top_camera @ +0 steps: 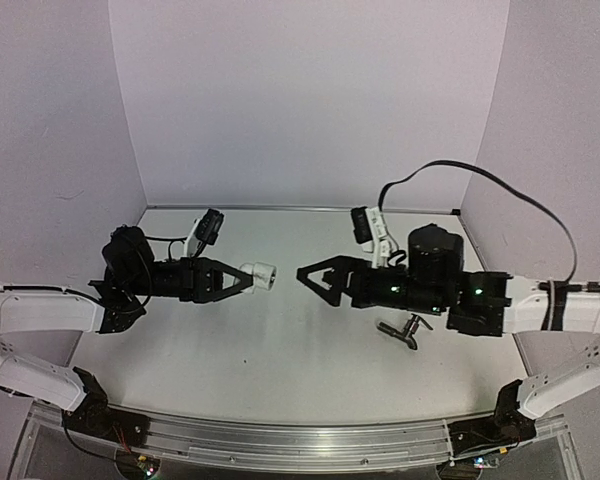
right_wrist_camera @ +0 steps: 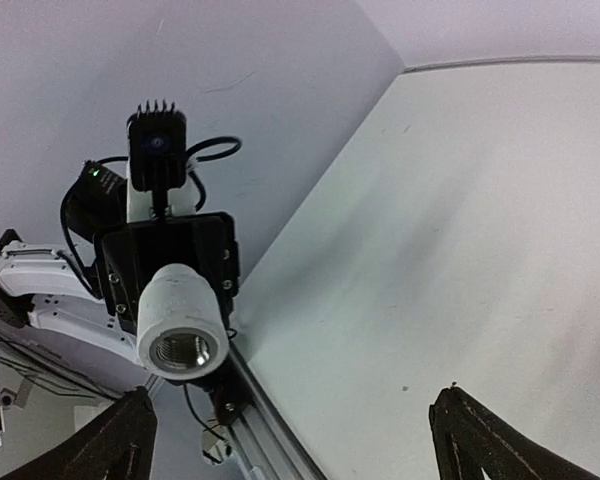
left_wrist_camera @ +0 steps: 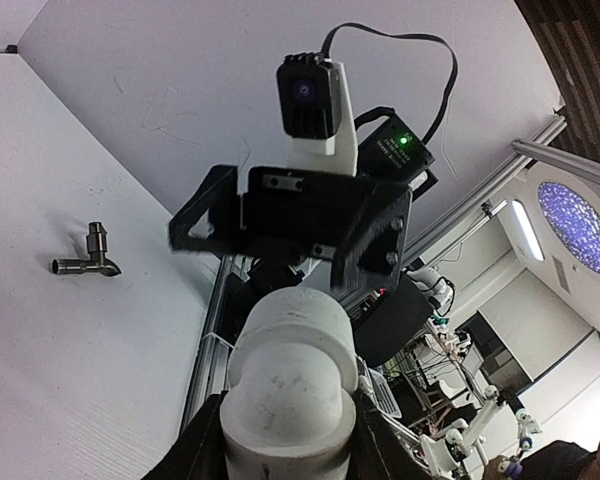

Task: Install the water faucets

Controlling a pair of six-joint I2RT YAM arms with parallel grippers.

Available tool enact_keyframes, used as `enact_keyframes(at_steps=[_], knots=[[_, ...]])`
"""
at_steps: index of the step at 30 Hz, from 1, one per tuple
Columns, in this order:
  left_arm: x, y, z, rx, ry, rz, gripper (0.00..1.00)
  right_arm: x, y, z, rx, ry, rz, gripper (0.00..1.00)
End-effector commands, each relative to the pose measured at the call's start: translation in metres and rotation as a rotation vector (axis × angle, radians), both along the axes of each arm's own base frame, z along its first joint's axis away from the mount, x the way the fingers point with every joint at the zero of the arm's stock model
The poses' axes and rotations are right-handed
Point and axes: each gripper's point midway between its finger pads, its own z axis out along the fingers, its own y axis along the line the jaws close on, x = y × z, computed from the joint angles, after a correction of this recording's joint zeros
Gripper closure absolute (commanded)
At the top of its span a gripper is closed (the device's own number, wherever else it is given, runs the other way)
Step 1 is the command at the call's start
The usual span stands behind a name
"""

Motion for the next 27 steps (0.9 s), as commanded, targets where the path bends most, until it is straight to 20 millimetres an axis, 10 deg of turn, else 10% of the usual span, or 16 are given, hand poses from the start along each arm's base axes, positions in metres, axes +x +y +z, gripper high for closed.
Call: enact_keyframes(at_steps=[1,9,18,27], knots=[[0.002,0.002,0.008,-0.033,-0.062,-0.011,1.00,0.025,-0.110,-0.027,-0.338,-0.065,-0.337,0.02],[0.022,-0.008,-0.004,0.002,0.033,0.002,1.00,0.043,-0.238,-0.127,-0.496,0.373,-0.606,0.02],[0.023,-0.008,-0.005,0.002,0.034,0.008,1.00,0.046,-0.268,-0.171,-0.528,0.480,-0.659,0.17],[0.020,-0.005,-0.006,0.000,0.025,0.011,1.00,0.065,-0.258,-0.201,-0.368,0.493,-0.546,0.06]])
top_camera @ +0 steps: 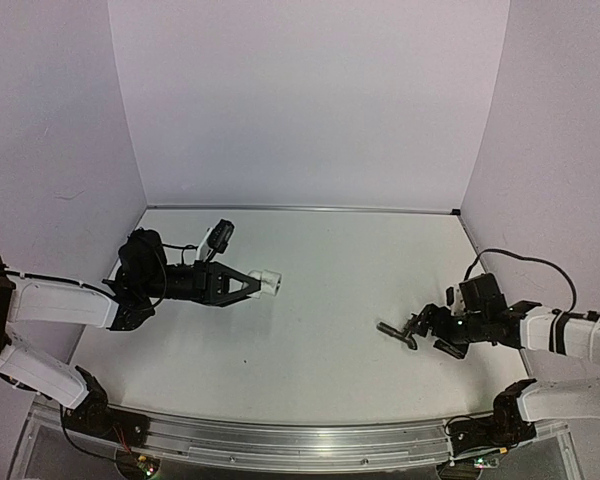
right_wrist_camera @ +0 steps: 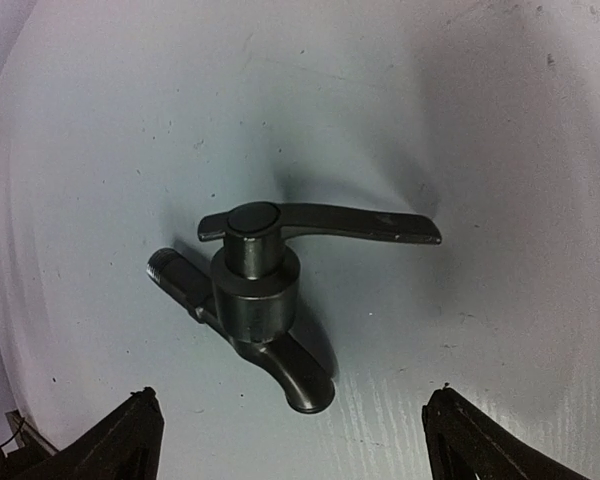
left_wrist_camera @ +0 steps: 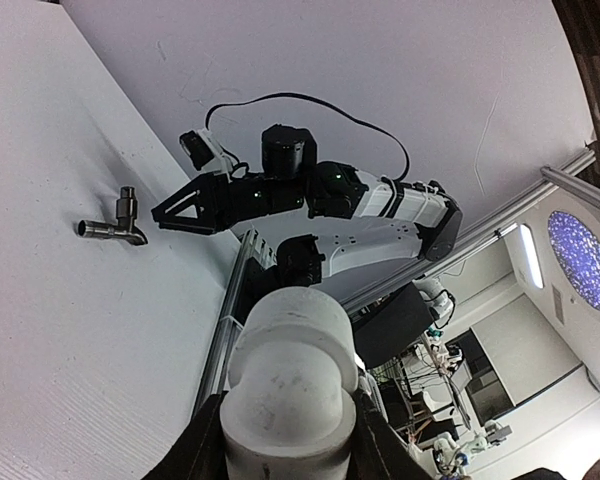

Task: Install the water faucets

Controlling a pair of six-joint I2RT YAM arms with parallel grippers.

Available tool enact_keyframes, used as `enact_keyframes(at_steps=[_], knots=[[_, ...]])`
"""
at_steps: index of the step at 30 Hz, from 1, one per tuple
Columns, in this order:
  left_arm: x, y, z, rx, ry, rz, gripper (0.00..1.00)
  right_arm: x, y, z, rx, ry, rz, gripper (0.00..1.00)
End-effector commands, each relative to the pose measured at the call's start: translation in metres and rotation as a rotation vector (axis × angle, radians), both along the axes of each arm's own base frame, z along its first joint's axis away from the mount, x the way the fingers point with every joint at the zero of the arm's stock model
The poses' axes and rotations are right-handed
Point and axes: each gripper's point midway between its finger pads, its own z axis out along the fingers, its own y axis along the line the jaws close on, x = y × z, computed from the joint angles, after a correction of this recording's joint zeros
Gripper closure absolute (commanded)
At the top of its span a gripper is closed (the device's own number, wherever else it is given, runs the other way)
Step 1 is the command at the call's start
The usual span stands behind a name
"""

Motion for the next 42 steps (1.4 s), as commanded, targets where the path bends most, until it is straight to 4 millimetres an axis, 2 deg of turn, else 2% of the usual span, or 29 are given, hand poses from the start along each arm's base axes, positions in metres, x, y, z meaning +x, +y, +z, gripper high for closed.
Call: enact_keyframes(at_steps=[1,5,11,14,17,19,21,23,28,31,37,42], knots=[[-0.002,0.002,0.030,-0.072,-0.094,-0.002,1.00,0.026,0.025,0.022,0.099,-0.139,0.086,0.06],[-0.002,0.002,0.028,-0.068,-0.093,-0.005,1.00,0.036,0.018,0.022,0.072,-0.184,0.053,0.03],[-0.002,0.001,0.025,-0.063,-0.091,-0.010,1.00,0.038,0.018,0.009,0.038,-0.143,0.064,0.02],[-0.002,0.001,0.025,-0.063,-0.093,-0.014,1.00,0.039,0.019,0.005,0.020,-0.131,0.087,0.05],[-0.003,0.001,0.024,-0.061,-0.093,-0.016,1.00,0.040,0.015,0.000,0.005,-0.126,0.065,0.02],[-0.003,0.001,0.024,-0.062,-0.093,-0.014,1.00,0.042,0.017,-0.003,0.005,-0.129,0.078,0.02],[-0.002,0.001,0.024,-0.061,-0.093,-0.017,1.00,0.043,0.029,-0.004,0.015,-0.143,0.164,0.02],[-0.003,0.001,0.023,-0.059,-0.091,-0.019,1.00,0.044,0.029,-0.009,0.005,-0.132,0.175,0.03],[-0.004,0.002,0.026,-0.064,-0.094,-0.020,1.00,0.047,0.029,-0.011,0.041,-0.174,0.139,0.07],[-0.005,0.003,0.028,-0.070,-0.100,-0.015,1.00,0.049,0.024,-0.007,0.060,-0.208,0.083,0.18],[-0.005,0.004,0.029,-0.070,-0.100,-0.014,1.00,0.043,0.017,-0.020,0.073,-0.201,0.026,0.25],[-0.005,0.003,0.030,-0.071,-0.100,-0.017,1.00,0.046,0.021,-0.031,0.091,-0.201,0.026,0.32]])
